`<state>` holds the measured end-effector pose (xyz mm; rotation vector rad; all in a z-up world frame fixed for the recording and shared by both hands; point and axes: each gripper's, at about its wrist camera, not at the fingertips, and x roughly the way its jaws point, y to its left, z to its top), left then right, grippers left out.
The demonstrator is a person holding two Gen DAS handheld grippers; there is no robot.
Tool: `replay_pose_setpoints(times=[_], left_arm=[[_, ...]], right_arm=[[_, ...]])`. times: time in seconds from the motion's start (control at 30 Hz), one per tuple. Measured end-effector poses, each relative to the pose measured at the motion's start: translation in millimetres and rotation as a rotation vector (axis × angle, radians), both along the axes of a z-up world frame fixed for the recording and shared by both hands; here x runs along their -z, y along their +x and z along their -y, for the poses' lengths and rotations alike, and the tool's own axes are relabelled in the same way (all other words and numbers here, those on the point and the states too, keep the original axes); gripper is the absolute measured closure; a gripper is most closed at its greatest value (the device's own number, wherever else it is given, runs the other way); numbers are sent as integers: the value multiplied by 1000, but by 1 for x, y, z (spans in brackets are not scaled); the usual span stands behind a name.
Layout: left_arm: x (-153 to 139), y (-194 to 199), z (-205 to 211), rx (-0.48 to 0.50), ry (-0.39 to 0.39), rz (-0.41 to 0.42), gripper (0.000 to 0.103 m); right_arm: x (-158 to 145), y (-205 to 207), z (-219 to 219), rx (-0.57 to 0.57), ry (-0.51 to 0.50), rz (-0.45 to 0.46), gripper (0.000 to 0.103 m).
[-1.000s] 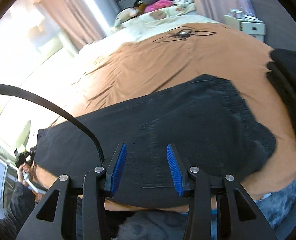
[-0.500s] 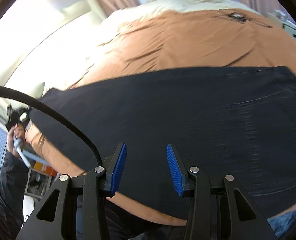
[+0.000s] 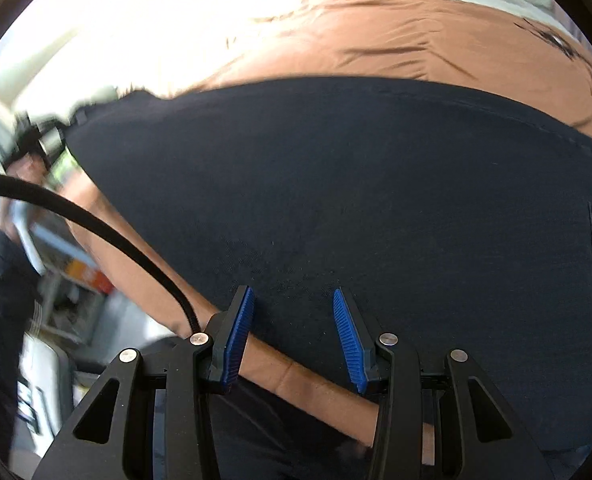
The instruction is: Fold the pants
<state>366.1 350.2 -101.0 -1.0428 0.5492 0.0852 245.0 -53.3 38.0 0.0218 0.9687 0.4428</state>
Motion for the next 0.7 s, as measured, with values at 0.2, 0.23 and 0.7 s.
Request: replay_pose_setpoints(times=[0.2,0.23,0.7], left_arm=[[25,-7,-7,-18,-31,-28,99],[28,-8,-8,-21,-35,-32,99],[85,-24,-19,-57,-107,-78,99]], right_arm=[[18,47,5,78,-1,-51,76],[19,55,7,92,2,-56,76],[34,175,-18,135,-76,-67,76]])
